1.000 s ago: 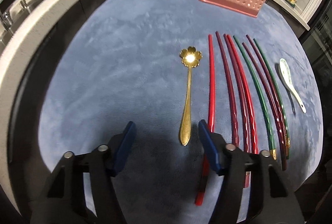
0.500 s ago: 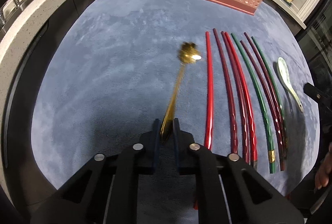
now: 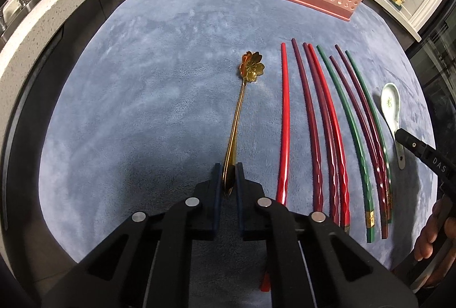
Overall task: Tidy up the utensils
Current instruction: 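Close the left gripper on the gold spoon while the right gripper grasps the white ceramic spoon, then lift both spoons and carry them toward the pink utensil holder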
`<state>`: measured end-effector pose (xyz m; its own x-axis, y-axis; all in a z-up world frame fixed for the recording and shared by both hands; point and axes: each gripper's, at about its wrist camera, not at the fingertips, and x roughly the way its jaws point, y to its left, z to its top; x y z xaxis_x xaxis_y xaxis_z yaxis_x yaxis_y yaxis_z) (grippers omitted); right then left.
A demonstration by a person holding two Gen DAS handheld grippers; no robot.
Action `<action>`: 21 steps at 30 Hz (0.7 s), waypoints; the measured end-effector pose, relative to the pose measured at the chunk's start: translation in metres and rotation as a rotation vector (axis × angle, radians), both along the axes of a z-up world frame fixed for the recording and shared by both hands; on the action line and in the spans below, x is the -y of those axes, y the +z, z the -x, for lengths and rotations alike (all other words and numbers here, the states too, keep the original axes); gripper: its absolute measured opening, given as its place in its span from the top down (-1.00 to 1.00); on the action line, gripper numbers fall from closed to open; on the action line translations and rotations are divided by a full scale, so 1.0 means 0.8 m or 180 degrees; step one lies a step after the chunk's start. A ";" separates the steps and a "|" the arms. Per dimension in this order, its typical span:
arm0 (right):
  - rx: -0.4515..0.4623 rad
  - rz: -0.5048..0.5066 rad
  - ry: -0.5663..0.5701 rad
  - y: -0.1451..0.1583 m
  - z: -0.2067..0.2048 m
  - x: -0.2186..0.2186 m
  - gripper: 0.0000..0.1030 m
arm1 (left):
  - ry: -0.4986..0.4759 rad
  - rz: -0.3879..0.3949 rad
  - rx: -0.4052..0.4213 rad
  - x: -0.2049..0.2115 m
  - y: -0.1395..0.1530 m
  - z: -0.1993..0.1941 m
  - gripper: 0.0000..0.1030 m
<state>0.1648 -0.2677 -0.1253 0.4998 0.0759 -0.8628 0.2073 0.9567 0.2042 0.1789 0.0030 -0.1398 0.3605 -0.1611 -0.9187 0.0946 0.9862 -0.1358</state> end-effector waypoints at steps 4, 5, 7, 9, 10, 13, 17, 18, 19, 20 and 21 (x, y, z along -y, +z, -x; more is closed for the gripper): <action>-0.0017 -0.0030 0.0027 -0.007 0.004 -0.005 0.74 | 0.0003 0.0008 0.0006 0.000 0.000 0.000 0.84; 0.0008 -0.0016 0.0033 -0.008 0.006 -0.006 0.74 | 0.0007 0.0013 0.0005 0.000 0.000 0.000 0.84; 0.0016 -0.0015 0.0038 -0.008 0.008 -0.007 0.74 | 0.0009 0.0033 0.0015 -0.001 0.000 0.000 0.84; 0.0017 -0.0016 0.0041 -0.008 0.010 -0.007 0.75 | 0.0006 0.0049 0.0031 -0.002 -0.001 0.001 0.84; 0.0015 -0.0011 0.0045 -0.008 0.011 -0.007 0.77 | 0.0007 0.0064 0.0036 -0.003 -0.001 0.002 0.84; 0.0013 -0.0022 0.0052 -0.004 0.015 -0.009 0.83 | 0.0008 0.0135 0.0036 -0.007 0.001 0.004 0.97; 0.0044 0.0000 0.0027 0.006 0.025 -0.010 0.85 | -0.0010 0.0209 0.0066 -0.009 0.008 0.009 0.99; 0.0058 0.0007 0.0025 0.008 0.027 -0.009 0.85 | -0.0015 0.0210 0.0093 -0.009 0.012 0.011 0.99; 0.0078 0.0016 0.0018 0.012 0.029 -0.009 0.85 | -0.0020 0.0215 0.0103 -0.010 0.014 0.012 0.99; 0.0090 0.0026 0.0008 0.016 0.032 -0.009 0.86 | -0.0025 0.0224 0.0117 -0.010 0.016 0.014 0.99; 0.0105 0.0031 -0.0005 0.019 0.034 -0.009 0.86 | -0.0028 0.0228 0.0133 -0.011 0.020 0.016 0.99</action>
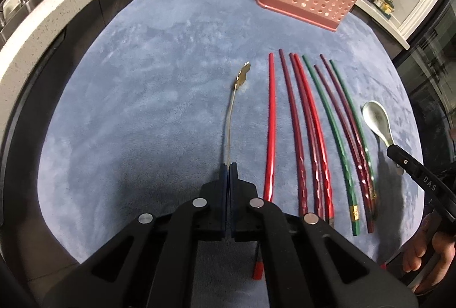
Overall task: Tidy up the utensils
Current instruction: 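Lift both spoons and carry them toward the pink utensil holder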
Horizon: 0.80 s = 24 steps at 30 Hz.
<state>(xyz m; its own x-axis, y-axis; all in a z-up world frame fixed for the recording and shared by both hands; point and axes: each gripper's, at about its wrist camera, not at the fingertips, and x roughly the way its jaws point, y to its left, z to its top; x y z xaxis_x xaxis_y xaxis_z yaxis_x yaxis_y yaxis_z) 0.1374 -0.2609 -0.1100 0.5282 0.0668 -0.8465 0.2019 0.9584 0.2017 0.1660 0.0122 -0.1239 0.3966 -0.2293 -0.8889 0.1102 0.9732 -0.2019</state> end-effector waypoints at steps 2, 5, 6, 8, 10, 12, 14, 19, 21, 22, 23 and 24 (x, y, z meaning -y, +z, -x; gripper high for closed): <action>0.0036 0.0006 -0.0031 0.008 0.006 0.002 0.86 | -0.0004 0.0013 0.0039 -0.003 0.008 0.005 0.99; 0.0095 0.0016 -0.0065 0.022 0.015 0.003 0.86 | -0.0002 0.0027 0.0088 -0.006 0.019 0.011 0.99; 0.0120 0.0019 -0.0071 0.027 0.017 0.003 0.86 | 0.0002 0.0033 0.0119 -0.008 0.025 0.014 0.99; 0.0184 0.0047 -0.0088 0.039 0.022 0.004 0.86 | 0.0005 0.0040 0.0181 -0.012 0.038 0.018 0.99; 0.0223 0.0058 -0.0094 0.048 0.025 0.004 0.87 | 0.0006 0.0048 0.0231 -0.013 0.049 0.019 0.99; 0.0254 0.0070 -0.0108 0.056 0.026 0.004 0.88 | 0.0006 0.0056 0.0294 -0.014 0.062 0.020 0.99; 0.0287 0.0077 -0.0117 0.061 0.028 0.004 0.88 | 0.0016 0.0062 0.0375 -0.012 0.075 0.020 0.99; 0.0386 0.0098 -0.0105 0.078 0.028 0.003 0.88 | -0.0003 0.0091 0.0615 -0.011 0.114 0.014 0.99; 0.0444 0.0107 -0.0088 0.088 0.025 0.002 0.88 | -0.0012 0.0076 0.0720 -0.009 0.131 0.007 0.99; 0.0472 0.0113 -0.0076 0.092 0.022 0.001 0.88 | -0.0024 0.0074 0.0783 -0.008 0.141 0.002 0.99; 0.0502 0.0116 -0.0069 0.098 0.019 0.001 0.88 | -0.0025 0.0063 0.0851 -0.006 0.152 -0.004 0.99; 0.0530 0.0117 -0.0064 0.103 0.017 0.001 0.88 | -0.0034 0.0062 0.0916 -0.004 0.163 -0.010 0.99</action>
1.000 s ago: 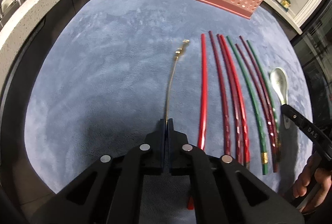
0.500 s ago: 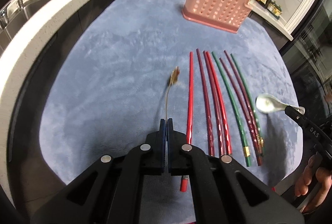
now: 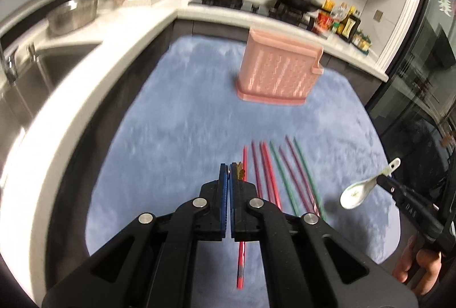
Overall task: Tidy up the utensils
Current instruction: 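Lift both spoons and carry them toward the pink utensil holder, then lower both spoons into the pink holder and open both grippers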
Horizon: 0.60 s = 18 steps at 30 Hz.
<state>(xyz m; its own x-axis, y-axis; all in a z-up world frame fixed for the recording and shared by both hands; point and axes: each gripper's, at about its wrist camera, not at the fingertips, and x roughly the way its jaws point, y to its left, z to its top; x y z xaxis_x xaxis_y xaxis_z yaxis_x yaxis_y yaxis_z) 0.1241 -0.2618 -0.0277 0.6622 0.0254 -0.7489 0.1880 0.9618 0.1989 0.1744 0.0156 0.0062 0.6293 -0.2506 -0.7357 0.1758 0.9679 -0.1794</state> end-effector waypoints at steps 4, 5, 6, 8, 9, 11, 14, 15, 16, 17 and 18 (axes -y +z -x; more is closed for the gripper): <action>0.0169 -0.0008 0.0061 0.031 -0.026 0.001 0.88 | -0.0033 -0.0028 0.0264 0.011 0.044 -0.029 0.99; 0.0217 0.0011 0.0079 0.039 -0.034 0.001 0.88 | -0.0039 -0.0034 0.0339 0.015 0.058 -0.038 0.99; 0.0278 0.0031 0.0097 0.049 -0.045 0.002 0.88 | -0.0053 -0.0031 0.0383 0.018 0.065 -0.045 0.99; 0.0367 0.0023 0.0117 0.064 -0.066 0.006 0.88 | -0.0070 -0.0011 0.0523 0.027 0.092 -0.066 0.99; 0.0396 0.0014 0.0122 0.069 -0.074 0.008 0.88 | -0.0078 -0.0003 0.0594 0.031 0.103 -0.076 0.99; 0.0494 -0.0003 0.0123 0.086 -0.101 0.015 0.88 | -0.0077 0.0002 0.0715 0.038 0.124 -0.094 0.99; 0.0630 0.0041 0.0120 0.111 -0.143 0.022 0.88 | -0.0089 -0.0004 0.0838 0.053 0.146 -0.125 0.99; 0.0654 0.0049 0.0120 0.116 -0.153 0.023 0.88 | -0.0090 -0.0018 0.0850 0.059 0.148 -0.137 0.99; 0.0695 0.0050 0.0119 0.124 -0.170 0.026 0.88 | -0.0096 -0.0018 0.0842 0.065 0.149 -0.148 0.99; 0.0722 0.0050 0.0118 0.129 -0.184 0.030 0.88 | -0.0119 -0.0010 0.0827 0.069 0.151 -0.156 0.99; 0.0739 0.0056 0.0109 0.132 -0.194 0.032 0.88 | -0.0130 -0.0018 0.0801 0.077 0.150 -0.172 0.99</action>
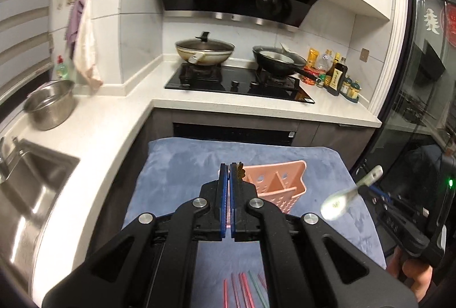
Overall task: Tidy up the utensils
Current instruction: 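Lower both spoons into the pink holder and open both grippers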
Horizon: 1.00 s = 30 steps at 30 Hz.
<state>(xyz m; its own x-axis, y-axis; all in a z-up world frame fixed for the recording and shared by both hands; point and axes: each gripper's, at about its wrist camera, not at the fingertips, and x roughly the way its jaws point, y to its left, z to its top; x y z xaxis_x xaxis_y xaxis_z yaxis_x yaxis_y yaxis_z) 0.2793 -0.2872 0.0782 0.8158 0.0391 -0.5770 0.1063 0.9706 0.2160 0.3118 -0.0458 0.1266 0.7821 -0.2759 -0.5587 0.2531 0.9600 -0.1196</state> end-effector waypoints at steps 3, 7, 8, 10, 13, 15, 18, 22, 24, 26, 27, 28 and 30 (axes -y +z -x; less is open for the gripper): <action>0.0030 -0.0008 -0.0030 0.003 -0.044 0.009 0.88 | 0.0005 -0.0050 -0.0054 0.013 -0.011 -0.028 0.99; -0.0006 -0.0025 -0.0069 -0.010 -0.082 0.014 0.88 | -0.0025 -0.0076 -0.0207 0.024 -0.033 -0.059 0.99; -0.0024 -0.0019 -0.0072 -0.013 -0.090 0.015 0.88 | -0.0034 -0.0081 -0.0249 0.027 -0.039 -0.064 0.99; -0.0070 -0.0009 -0.0063 -0.023 -0.105 0.014 0.88 | -0.0061 -0.0114 -0.0311 0.032 -0.052 -0.072 0.99; -0.0169 -0.0013 -0.0031 -0.042 -0.123 0.011 0.88 | -0.0056 -0.0166 -0.0373 0.034 -0.066 -0.080 0.99; -0.0223 -0.0013 -0.0019 -0.052 -0.130 0.009 0.88 | -0.0024 -0.0196 -0.0428 0.035 -0.077 -0.089 0.99; -0.0294 0.0010 0.0000 -0.066 -0.138 0.005 0.88 | 0.0000 -0.0173 -0.0531 0.032 -0.093 -0.101 0.99; -0.0368 0.0014 -0.0001 -0.080 -0.146 0.005 0.88 | 0.0042 -0.0149 -0.0606 0.028 -0.107 -0.112 0.99; -0.0401 0.0009 0.0004 -0.085 -0.149 0.004 0.88 | 0.0056 -0.0133 -0.0627 0.027 -0.110 -0.116 0.98; -0.0427 0.0014 0.0012 -0.089 -0.151 0.003 0.86 | 0.0068 -0.0106 -0.0653 0.027 -0.112 -0.118 0.96; -0.0422 0.0005 0.0018 -0.089 -0.151 0.004 0.86 | 0.0077 -0.0100 -0.0661 0.027 -0.112 -0.118 0.94; -0.0394 -0.0001 0.0017 -0.088 -0.149 0.004 0.84 | 0.0081 -0.0087 -0.0666 0.026 -0.113 -0.119 0.92; -0.0378 0.0026 0.0000 -0.086 -0.148 0.004 0.80 | 0.0142 -0.0109 -0.0659 0.025 -0.113 -0.117 0.88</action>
